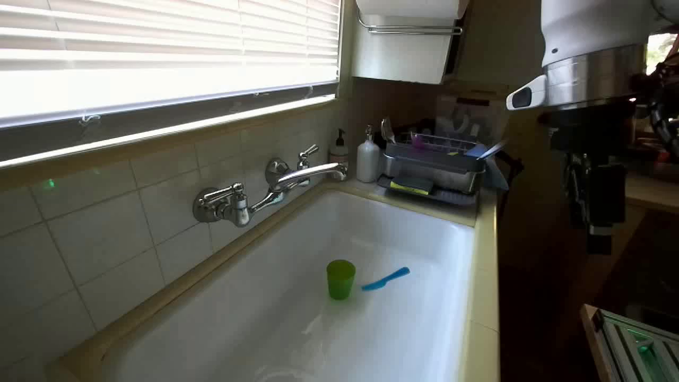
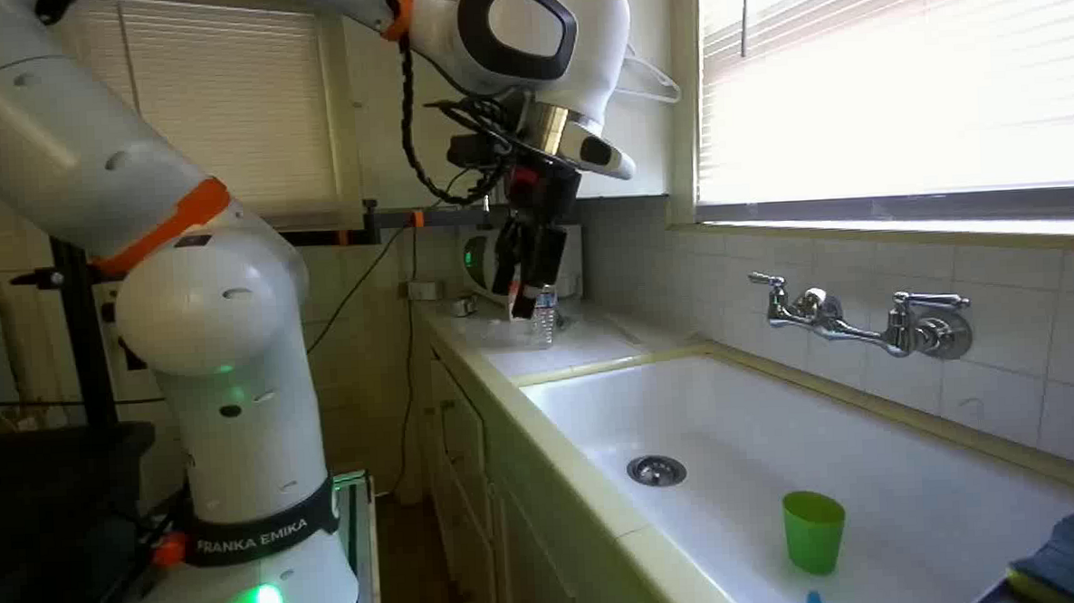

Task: Open then close the water to the kitchen faucet

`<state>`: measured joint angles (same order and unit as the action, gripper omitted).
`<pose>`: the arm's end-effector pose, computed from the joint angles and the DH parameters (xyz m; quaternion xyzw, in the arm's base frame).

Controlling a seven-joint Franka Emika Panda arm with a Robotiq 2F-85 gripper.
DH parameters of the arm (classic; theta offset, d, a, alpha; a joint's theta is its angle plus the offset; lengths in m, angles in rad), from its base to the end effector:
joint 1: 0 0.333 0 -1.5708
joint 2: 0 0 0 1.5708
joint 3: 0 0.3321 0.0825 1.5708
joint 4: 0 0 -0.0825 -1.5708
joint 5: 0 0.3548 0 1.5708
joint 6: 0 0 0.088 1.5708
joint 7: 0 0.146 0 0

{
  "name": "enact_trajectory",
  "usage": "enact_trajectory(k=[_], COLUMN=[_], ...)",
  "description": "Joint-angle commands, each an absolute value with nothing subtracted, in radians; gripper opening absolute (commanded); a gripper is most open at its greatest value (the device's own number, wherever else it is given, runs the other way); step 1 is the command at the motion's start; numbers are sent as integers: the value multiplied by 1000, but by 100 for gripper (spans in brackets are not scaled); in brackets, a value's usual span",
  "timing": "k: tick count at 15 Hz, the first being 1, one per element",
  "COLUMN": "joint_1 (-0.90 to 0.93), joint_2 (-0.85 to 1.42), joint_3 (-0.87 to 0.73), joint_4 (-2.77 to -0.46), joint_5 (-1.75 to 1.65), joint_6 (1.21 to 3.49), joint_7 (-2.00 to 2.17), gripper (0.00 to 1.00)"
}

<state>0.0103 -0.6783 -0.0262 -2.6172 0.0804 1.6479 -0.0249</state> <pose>0.2592 0.0070 0.4281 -0.9883 0.0004 0.1442 0.0499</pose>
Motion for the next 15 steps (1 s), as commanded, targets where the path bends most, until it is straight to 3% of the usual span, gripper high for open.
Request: enact_trajectory(k=[1, 6, 15], joint_1=[5, 5, -113], joint_2=[-678, -678, -511], joint_3=[-22, -22, -124], joint_4=[-2615, -2615, -2431], joint_5=[82, 82, 62], joint_6=[1645, 1645, 1898], joint_7=[-27, -27, -9], gripper=[100, 100, 100])
